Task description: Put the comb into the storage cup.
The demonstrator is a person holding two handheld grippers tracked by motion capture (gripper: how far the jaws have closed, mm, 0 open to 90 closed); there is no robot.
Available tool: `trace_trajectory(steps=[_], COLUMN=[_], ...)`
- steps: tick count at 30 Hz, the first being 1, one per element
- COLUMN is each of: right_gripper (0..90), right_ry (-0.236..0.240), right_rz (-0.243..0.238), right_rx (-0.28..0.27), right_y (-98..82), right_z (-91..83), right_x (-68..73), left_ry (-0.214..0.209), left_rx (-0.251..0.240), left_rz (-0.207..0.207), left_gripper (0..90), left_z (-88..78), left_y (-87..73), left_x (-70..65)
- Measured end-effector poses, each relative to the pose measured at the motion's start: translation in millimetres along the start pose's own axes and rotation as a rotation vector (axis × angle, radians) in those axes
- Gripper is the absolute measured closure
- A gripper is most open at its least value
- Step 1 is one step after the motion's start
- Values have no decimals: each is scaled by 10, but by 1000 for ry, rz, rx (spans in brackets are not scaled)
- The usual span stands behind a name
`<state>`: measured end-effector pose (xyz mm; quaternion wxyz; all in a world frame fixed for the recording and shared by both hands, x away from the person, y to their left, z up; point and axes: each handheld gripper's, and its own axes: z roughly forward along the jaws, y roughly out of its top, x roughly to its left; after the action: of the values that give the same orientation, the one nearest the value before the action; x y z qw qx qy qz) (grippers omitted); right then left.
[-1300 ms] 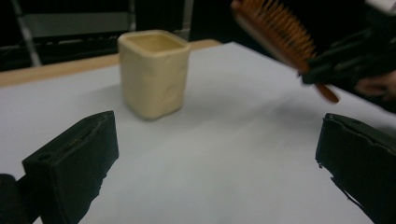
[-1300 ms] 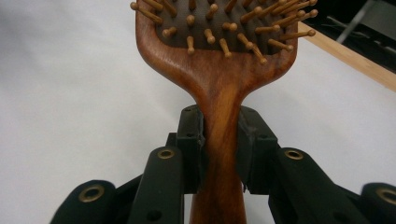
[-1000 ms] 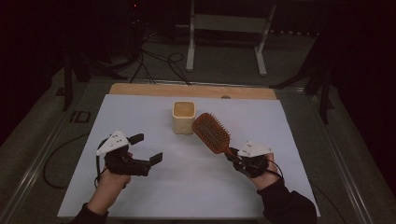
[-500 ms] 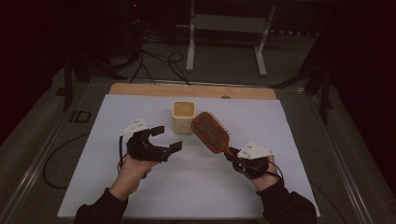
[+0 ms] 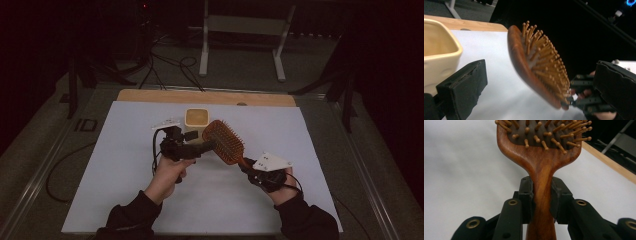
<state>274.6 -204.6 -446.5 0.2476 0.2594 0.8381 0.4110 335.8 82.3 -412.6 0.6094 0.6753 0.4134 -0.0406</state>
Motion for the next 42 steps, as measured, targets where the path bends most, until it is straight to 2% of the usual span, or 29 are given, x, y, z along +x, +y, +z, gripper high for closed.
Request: trace_trajectory(steps=[4, 7, 11, 12, 13, 16, 22, 27, 30, 35, 42], right_gripper=[729, 729, 729, 729, 729, 729, 729, 729, 729, 729, 729], right_ry=[-2, -2, 1, 5, 4, 10, 20, 22, 22, 25, 38], right_rz=[-1, -5, -11, -11, -10, -14, -21, -18, -24, -16, -9], right_rx=[-4, -4, -4, -4, -6, -5, 2, 3, 6, 8, 3], right_y=[7, 11, 15, 16, 17, 23, 25, 17, 10, -1, -9], right_z=[-2, -1, 2, 5, 8, 12, 39, 38, 48, 65, 70], right_x=[12, 21, 25, 25, 36, 48, 76, 64, 63, 65, 55], left_ry=[-15, -6, 6, 4, 18, 27, 36, -4, -41, -47, -32], left_rx=[16, 10, 9, 5, -5, -36, -71, -94, -105, -102, -91], left_rz=[-43, -65, -90, -112, -120, -150, -164, -202, -222, -170, -124], left_gripper=[0, 3, 55, 55, 108, 172, 331, 410, 465, 502, 539], left_z=[125, 187, 238, 266, 272, 280, 288, 278, 266, 252, 249], left_y=[3, -9, -33, -55, -67, -97, -139, -149, -147, -119, -92], left_x=[-32, -49, -46, -37, -35, -13, -15, 17, 25, -47, -123])
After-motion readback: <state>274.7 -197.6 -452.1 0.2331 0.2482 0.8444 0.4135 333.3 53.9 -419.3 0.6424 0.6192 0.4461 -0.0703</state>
